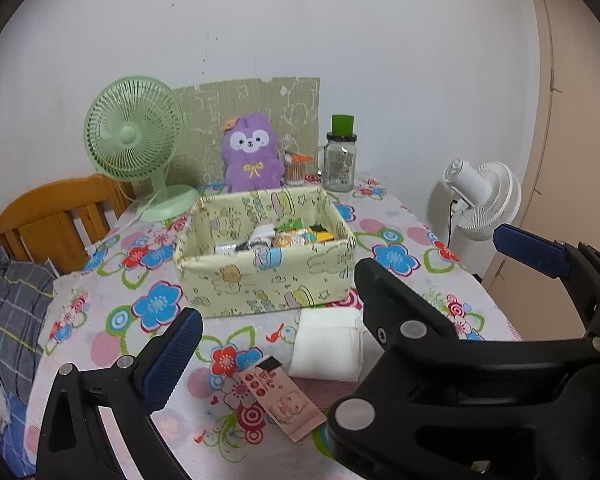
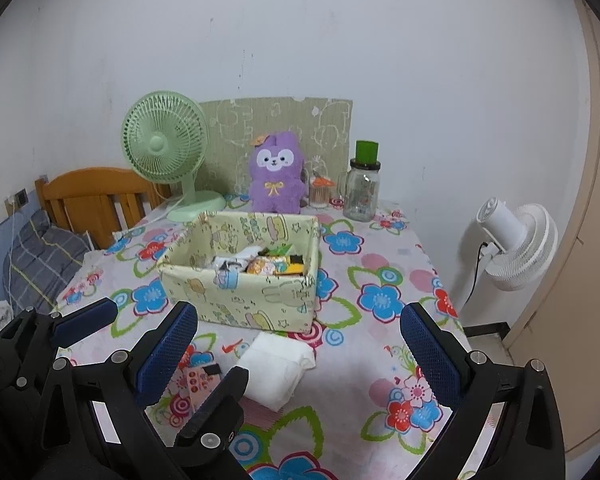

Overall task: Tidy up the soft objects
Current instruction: 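Withdraw both tools from the box toward the pink pack and white pouch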

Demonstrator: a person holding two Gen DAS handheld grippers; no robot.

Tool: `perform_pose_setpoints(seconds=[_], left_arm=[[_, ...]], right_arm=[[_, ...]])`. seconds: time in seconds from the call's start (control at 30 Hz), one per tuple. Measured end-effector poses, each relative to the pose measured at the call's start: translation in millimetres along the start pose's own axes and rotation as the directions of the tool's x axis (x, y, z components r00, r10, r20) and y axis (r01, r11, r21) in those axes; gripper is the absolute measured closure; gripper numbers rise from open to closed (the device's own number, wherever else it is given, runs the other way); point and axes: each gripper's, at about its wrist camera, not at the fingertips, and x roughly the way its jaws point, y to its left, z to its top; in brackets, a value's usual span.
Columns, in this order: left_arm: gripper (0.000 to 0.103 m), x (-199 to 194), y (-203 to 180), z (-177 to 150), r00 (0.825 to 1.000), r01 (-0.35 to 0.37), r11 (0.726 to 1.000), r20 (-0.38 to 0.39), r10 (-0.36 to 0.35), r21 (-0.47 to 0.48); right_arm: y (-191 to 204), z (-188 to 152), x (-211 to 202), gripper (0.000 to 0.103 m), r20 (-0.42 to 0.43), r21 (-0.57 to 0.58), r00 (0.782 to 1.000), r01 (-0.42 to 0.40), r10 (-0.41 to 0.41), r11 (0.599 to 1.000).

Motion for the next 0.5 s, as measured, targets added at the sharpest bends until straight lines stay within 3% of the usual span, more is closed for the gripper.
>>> perform_pose_setpoints(seconds=[0.5], left_arm=[[0.0, 39, 0, -34, 0.997, -0.01, 1.0, -0.077, 0.009, -0.02]], right_arm=[[-3, -36, 44, 0.001, -0.075, 0.027, 0.997, -0.025, 0.027, 0.999]])
